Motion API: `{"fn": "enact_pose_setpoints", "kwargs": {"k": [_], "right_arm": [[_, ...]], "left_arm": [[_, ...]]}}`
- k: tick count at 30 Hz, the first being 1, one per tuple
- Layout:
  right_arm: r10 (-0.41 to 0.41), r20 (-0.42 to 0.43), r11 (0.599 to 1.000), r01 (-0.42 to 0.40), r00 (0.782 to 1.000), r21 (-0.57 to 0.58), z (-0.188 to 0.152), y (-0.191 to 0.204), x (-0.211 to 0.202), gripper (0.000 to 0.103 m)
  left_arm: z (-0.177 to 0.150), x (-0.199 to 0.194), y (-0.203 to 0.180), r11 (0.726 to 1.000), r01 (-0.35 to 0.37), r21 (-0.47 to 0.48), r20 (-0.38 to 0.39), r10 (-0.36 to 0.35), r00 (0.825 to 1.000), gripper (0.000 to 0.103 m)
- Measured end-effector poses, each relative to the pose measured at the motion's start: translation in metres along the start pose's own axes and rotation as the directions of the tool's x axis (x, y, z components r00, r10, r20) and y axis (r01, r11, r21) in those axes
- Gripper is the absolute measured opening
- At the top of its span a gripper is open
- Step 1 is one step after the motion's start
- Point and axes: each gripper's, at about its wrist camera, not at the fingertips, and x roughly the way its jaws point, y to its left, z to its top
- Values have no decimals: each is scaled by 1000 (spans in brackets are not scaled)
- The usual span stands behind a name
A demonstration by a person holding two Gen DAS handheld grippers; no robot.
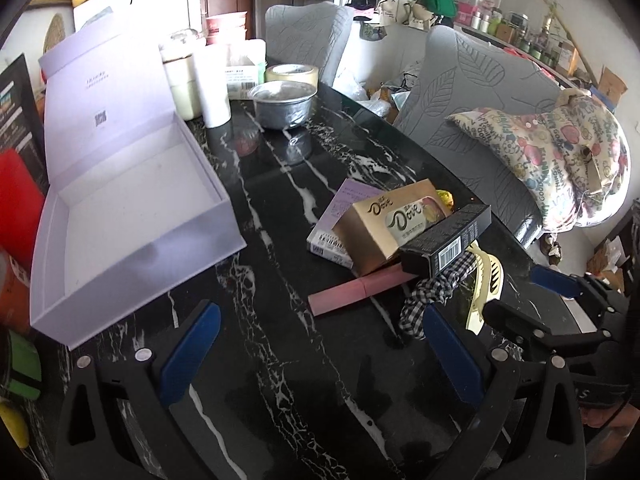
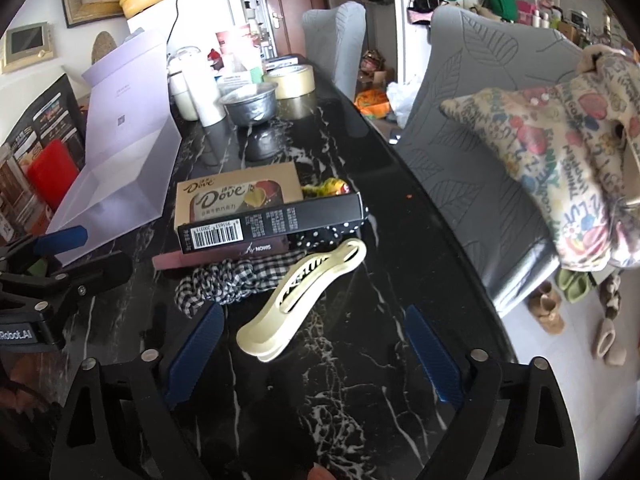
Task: Organize rigid objects
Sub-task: 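Grasp the cream hair claw clip with the right tool while the left tool grasps the gingham scrunchie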
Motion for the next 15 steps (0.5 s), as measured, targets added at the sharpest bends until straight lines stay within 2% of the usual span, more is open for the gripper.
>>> {"fn": "enact_pose_setpoints", "kwargs": {"k": [5,8,11,13,15], "right_arm": [[8,-15,1000,-7,1000,26,2,0,12,84],[27,-19,998,-25,999,63,5,-3,18,74],[48,-41,995,-44,998,94,8,-6,29,71],[71,-46,992,-65,996,113,9,-9,33,60],[85,-38,989,-80,996,127,9,-11,35,41]], "left_arm": [[-3,-2,3,1000,-14,-8,8,14,1000,103],[-2,-4,3,1000,-13,-5,14,13,1000,103],[-1,-4,1,1000,-12,1,21,12,1000,103],[0,-4,-1,1000,-4,3,23,4,1000,103],[0,-3,-4,1000,10,8,22,-10,1000,103]]}}
